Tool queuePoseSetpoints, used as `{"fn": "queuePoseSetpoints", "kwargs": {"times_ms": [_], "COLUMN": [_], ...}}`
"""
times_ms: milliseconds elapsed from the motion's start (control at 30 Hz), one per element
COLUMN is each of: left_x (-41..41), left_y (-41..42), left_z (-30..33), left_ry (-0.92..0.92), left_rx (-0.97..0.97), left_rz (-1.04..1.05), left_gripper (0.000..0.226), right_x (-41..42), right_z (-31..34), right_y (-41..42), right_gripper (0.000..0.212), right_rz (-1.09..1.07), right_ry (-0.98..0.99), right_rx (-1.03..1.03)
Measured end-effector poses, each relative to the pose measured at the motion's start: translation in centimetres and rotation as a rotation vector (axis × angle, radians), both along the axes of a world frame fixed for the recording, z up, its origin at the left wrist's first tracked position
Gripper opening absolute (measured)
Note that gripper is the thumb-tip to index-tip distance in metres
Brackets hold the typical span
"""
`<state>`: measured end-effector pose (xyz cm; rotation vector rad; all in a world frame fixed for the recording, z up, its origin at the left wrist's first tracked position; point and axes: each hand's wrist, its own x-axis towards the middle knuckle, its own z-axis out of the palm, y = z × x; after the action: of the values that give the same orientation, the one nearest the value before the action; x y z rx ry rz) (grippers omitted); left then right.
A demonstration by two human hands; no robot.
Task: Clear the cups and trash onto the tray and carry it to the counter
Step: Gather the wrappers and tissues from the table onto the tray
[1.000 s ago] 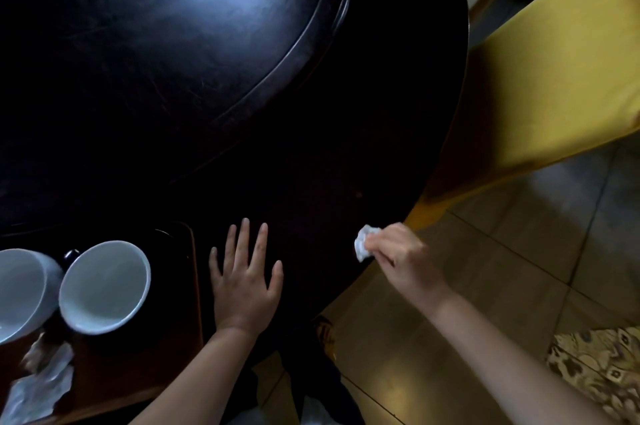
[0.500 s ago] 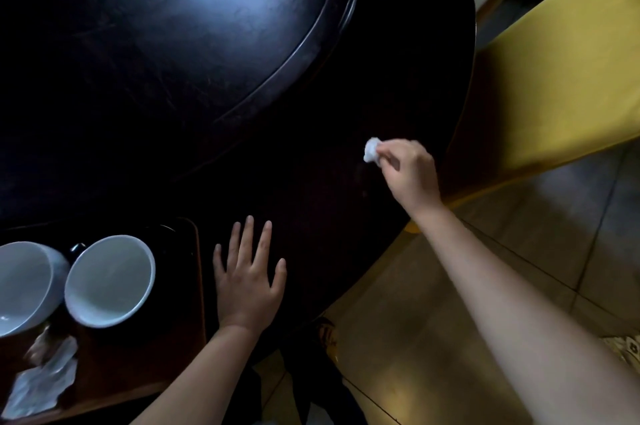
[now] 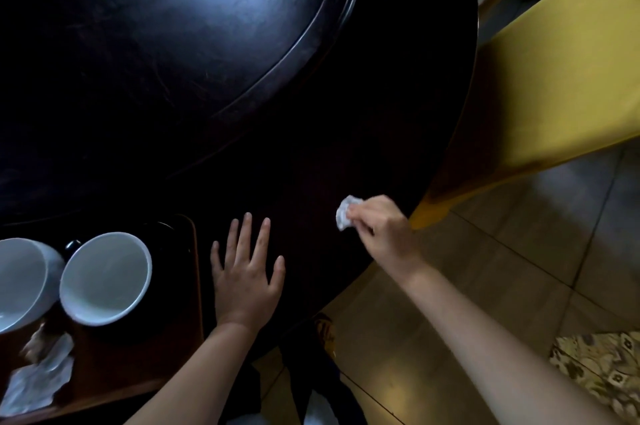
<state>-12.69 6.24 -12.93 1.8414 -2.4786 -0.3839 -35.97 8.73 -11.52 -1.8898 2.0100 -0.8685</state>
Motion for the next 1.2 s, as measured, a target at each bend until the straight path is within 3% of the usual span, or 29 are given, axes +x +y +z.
{"fn": "queuePoseSetpoints", "kwargs": {"times_ms": [500, 667, 900, 933, 1067, 1133, 1200], "left_x": [0.1, 0.0, 0.3, 0.3, 0.8, 1.9, 3.4], "left_y": [0.0, 0.1, 1.2, 1.7, 4.2, 5.4, 6.0], "left_z": [-0.2, 0.0, 1.3, 1.9, 7.0, 8.9, 9.4], "left_ry": [0.022, 0.027, -0.011, 0.080, 0.794, 0.880, 0.848], "left_rx": [-0.005, -0.013, 0.103, 0.127, 0.351, 0.350, 0.253], "left_rz": [-0.002, -0.011, -0.086, -0.060, 0.070, -0.072, -0.167], "left_gripper": [0.063, 0.065, 0.069, 0.064, 0.034, 0.048, 0.048], "right_x": [6.3, 7.3, 8.0, 8.2, 10.4, 11.9, 13.5], "right_z": [-0.9, 0.9, 4.4, 4.7, 5.9, 6.6, 7.1], "right_y": [10.1, 10.5, 10.6, 10.5, 9.9, 9.4, 9.0], "right_gripper": [0.019, 0.015, 0.025, 0.026, 0.021, 0.016, 0.018], "right_rz": [-0.111, -0.204, -0.266, -0.258, -0.172, -0.118, -0.078], "right_ry": [-0.129, -0.137, -0.146, -0.144, -0.160, -0.189, -0.230], "right_rx": [-0.036, -0.057, -0.062, -0.054, -0.025, -0.009, 0.004]}}
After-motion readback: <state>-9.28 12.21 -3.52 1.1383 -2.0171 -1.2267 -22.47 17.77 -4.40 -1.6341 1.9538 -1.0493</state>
